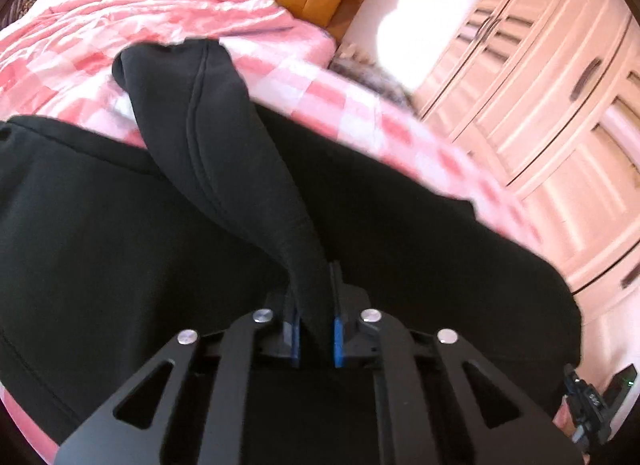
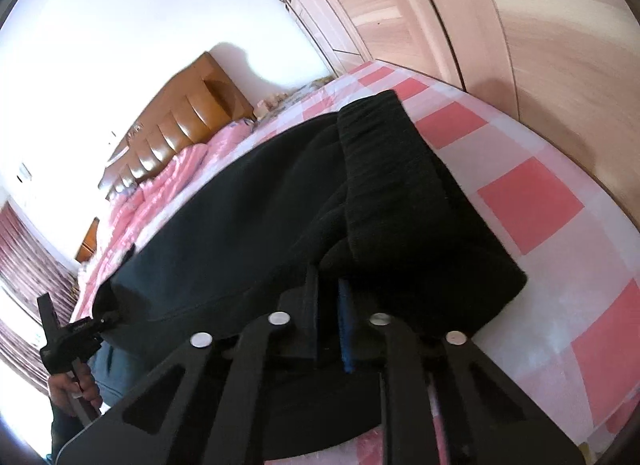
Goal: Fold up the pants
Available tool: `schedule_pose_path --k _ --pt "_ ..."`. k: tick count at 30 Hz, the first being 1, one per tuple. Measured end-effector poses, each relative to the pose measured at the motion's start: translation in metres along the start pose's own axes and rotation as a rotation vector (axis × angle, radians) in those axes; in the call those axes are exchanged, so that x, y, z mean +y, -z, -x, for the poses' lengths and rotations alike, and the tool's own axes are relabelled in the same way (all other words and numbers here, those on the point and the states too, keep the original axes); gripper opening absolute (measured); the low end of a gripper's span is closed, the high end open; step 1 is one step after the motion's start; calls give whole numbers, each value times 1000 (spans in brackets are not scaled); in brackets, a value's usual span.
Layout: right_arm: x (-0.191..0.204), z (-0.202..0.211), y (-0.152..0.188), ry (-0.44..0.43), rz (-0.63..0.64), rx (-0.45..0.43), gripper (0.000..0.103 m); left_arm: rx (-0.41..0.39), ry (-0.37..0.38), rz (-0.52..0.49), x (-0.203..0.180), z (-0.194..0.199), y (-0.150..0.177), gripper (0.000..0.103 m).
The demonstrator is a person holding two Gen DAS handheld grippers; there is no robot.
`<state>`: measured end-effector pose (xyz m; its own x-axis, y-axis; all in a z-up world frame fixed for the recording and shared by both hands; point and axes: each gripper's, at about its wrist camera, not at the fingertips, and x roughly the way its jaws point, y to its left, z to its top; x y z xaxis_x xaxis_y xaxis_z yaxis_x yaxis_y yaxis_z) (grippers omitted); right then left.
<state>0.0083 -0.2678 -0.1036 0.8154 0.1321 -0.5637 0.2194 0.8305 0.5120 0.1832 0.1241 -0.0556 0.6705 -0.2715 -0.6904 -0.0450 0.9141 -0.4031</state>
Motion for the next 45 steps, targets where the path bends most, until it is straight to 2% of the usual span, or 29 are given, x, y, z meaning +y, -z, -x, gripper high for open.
schedule_pose_path --k 3,6,10,13,17,19,21,26,29,33,37,39,40,41,42,44,45 --pt "5 12 -5 -20 34 -30 11 -71 15 -66 -14 32 -3 10" --pt "15 31 -14 -51 73 -69 11 -161 35 -147 -35 81 -4 10" --pt "23 55 -17 -76 122 -82 11 -222 30 -214 -47 124 9 10" --pt "14 55 -4 -54 139 -43 11 -193 -2 -254 -44 126 36 10" --pt "-15 35 21 -3 99 42 11 -64 -50 -262 -27 88 72 10" --pt "-23 33 27 -5 79 48 11 -36 -77 -259 -19 74 84 10" --pt "-18 37 24 -9 85 37 11 -23 -71 -244 -14 70 86 10" --pt "-10 54 17 -23 118 -1 11 -78 -49 -265 -19 93 83 10" --pt "-21 50 22 3 90 17 11 -57 -52 -271 -19 91 90 10" --pt "-30 47 31 16 68 34 11 15 -62 -251 -7 71 101 10" --pt "-23 52 26 20 89 25 12 19 -67 -259 -8 68 101 11" --pt "-19 50 25 28 120 44 12 36 -88 -294 -11 65 102 17" --pt "-19 48 25 31 123 57 13 38 -104 -307 -12 64 102 35" --pt "-18 47 26 42 126 72 13 40 -113 -308 -11 65 103 67" --pt "-17 47 27 44 127 72 13 32 -105 -301 -10 68 104 77" --pt "-13 51 31 41 130 74 13 -9 -107 -289 -10 78 105 80" --pt "-11 53 34 33 134 79 13 -53 -138 -281 -11 86 106 80"
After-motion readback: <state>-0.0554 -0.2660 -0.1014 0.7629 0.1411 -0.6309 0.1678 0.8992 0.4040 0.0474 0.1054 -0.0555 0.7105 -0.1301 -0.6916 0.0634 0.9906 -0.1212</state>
